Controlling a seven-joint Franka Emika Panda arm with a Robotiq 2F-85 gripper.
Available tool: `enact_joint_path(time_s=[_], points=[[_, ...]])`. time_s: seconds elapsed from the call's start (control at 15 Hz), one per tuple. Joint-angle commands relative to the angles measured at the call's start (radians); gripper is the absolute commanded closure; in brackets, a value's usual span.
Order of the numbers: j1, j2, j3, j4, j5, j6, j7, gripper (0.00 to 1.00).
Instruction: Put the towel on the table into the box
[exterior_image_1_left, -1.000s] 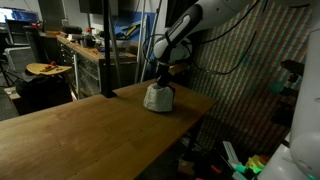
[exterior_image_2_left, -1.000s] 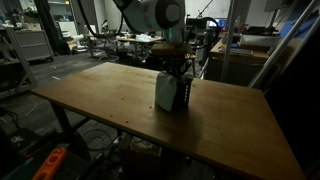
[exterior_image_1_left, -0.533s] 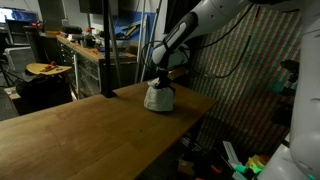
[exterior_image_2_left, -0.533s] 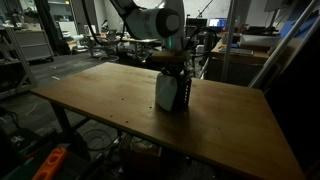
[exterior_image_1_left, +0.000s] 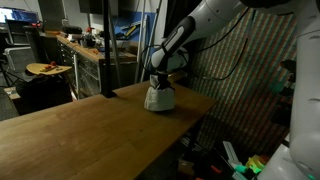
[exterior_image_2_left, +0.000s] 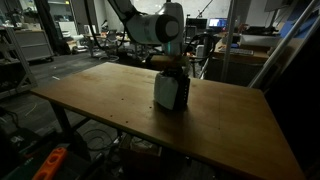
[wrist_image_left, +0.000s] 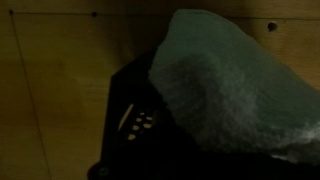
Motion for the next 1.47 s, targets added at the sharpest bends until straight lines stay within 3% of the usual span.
enact_joint_path(time_s=[0.0,1.4], points=[[-0.016,0.01,0.02,-0.001,0.025,-0.004,-0.03,0.97],[0.02,-0.175,-0.007,-0.022,-0.008,-0.071,0.07,0.97]])
